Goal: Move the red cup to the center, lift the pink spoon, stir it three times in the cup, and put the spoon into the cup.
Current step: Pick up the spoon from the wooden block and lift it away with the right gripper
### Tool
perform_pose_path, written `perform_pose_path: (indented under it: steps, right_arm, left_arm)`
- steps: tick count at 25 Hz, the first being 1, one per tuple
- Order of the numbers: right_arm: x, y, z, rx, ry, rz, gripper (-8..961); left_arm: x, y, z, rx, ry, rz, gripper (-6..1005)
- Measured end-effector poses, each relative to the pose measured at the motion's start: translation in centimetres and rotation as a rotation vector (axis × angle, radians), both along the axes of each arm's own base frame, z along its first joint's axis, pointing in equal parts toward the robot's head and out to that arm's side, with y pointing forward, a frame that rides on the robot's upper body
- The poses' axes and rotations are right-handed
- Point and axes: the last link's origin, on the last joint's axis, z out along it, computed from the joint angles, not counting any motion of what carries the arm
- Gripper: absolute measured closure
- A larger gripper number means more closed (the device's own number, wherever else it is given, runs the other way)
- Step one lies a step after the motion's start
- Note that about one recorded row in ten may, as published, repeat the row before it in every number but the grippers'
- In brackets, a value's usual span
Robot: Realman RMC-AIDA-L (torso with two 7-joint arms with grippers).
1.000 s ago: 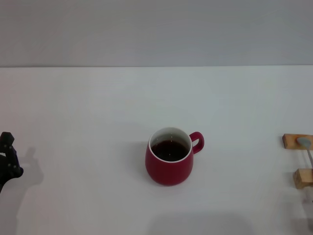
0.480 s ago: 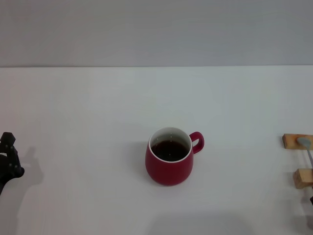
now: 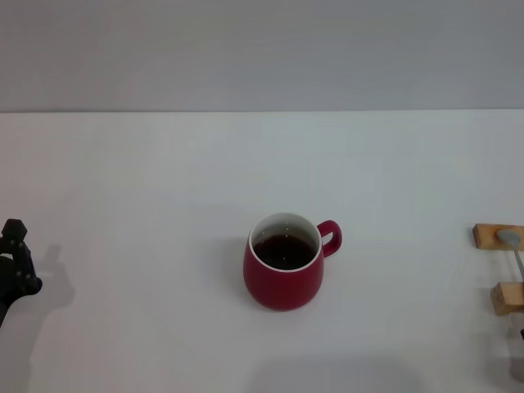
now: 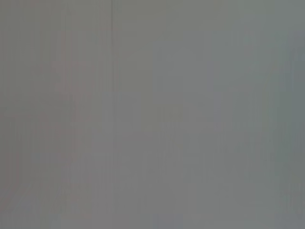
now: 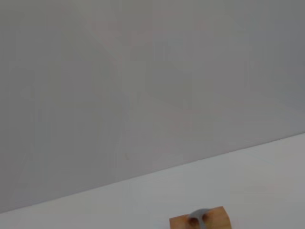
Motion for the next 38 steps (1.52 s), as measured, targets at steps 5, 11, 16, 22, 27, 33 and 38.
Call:
perform_pose_path:
  steps: [5, 11, 16, 22, 27, 33, 38]
  right_arm:
    - [0.00, 0.07, -0.09, -0.007, 0.000, 0.000, 458]
    - [0.01, 0.31, -0.32, -0.023, 0.000, -0.001, 485]
    - [-0.02, 0.38, -0.33, -0.024, 0.000, 0.001, 485]
    - [-0.01, 0.24, -0.38, -0.025, 0.003, -0.003, 484]
    - [0.02, 0.10, -0.40, -0.025, 0.005, -0.007, 484]
    - [-0.01, 0.09, -0.44, -0.025, 0.006, -0.007, 492]
    - [-0.03, 0.09, -0.47, -0.025, 0.006, -0.007, 533]
  left_arm:
    - [0.05, 0.09, -0.03, -0.002, 0.001, -0.002, 1001]
    - [0.06, 0.11, -0.03, -0.002, 0.001, -0.003, 1001]
    - [0.05, 0.12, -0.01, -0.001, 0.000, -0.002, 1001]
    - [0.03, 0.08, -0.01, -0.001, 0.000, -0.001, 1001]
    - [0.01, 0.06, -0.01, -0.001, 0.000, 0.000, 1001]
    - [-0.04, 0.02, 0.04, 0.000, 0.001, 0.001, 1001]
    - [-0.09, -0.04, 0.06, 0.000, 0.002, 0.003, 1001]
